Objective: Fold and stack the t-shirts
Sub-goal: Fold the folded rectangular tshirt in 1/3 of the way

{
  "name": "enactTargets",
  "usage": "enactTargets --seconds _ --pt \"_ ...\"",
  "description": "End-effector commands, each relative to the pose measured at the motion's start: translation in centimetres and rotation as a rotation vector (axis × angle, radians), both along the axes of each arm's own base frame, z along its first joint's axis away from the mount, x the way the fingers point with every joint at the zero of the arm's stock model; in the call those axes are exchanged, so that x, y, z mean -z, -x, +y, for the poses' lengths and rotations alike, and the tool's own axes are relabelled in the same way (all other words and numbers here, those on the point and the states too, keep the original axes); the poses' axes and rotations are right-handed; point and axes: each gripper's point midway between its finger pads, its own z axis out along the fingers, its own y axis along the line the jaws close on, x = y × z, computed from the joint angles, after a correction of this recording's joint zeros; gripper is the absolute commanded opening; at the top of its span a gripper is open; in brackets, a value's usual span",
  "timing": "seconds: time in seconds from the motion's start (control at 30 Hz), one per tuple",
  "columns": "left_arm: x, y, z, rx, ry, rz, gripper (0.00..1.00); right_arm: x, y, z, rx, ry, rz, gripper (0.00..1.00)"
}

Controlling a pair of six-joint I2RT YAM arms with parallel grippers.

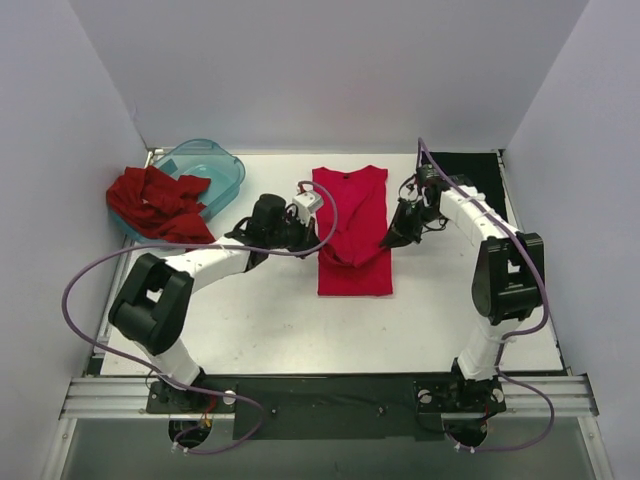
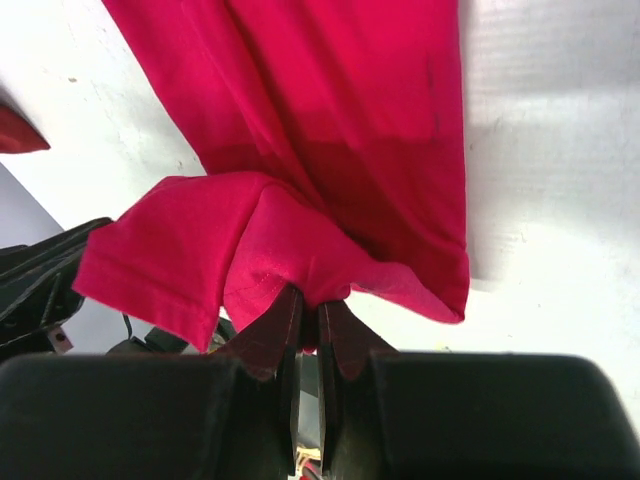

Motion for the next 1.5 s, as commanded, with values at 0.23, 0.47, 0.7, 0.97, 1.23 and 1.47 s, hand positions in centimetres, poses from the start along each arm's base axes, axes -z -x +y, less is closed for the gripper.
enactTargets --seconds 0.23,0.47,0.7,0.97,1.23,1.47 --pt "1.3 -6.0 -1.5 -0.117 -0.019 0.012 0.00 1.8 -2.8 -0.3 0.006 -0.050 0.053 0.00" --pt "4.1 -7.4 -1.1 -0.168 -0.102 0.098 0.05 3.7 -4.9 -1.6 0.062 -0.023 0.066 0.25" --pt "2.6 -10.2 0.8 -0.254 -0.142 0.083 0.44 -0.3 -10.1 -3.9 0.073 0.052 -0.133 0.47" --pt "-1.1 -9.5 0.8 -0.054 -0.176 -0.093 0.35 0.6 -2.6 -2.2 -0.162 0.100 -0.126 0.23" --pt "1.2 2.1 -1.2 0.522 -0.170 -0.135 0.34 5.0 -5.5 1.6 -0.211 0.103 -0.072 0.01" --pt "6.0 7.4 -2.0 0.764 -0.363 -0.321 0.53 8.3 -8.6 0.2 -0.130 0.176 -0.022 0.00"
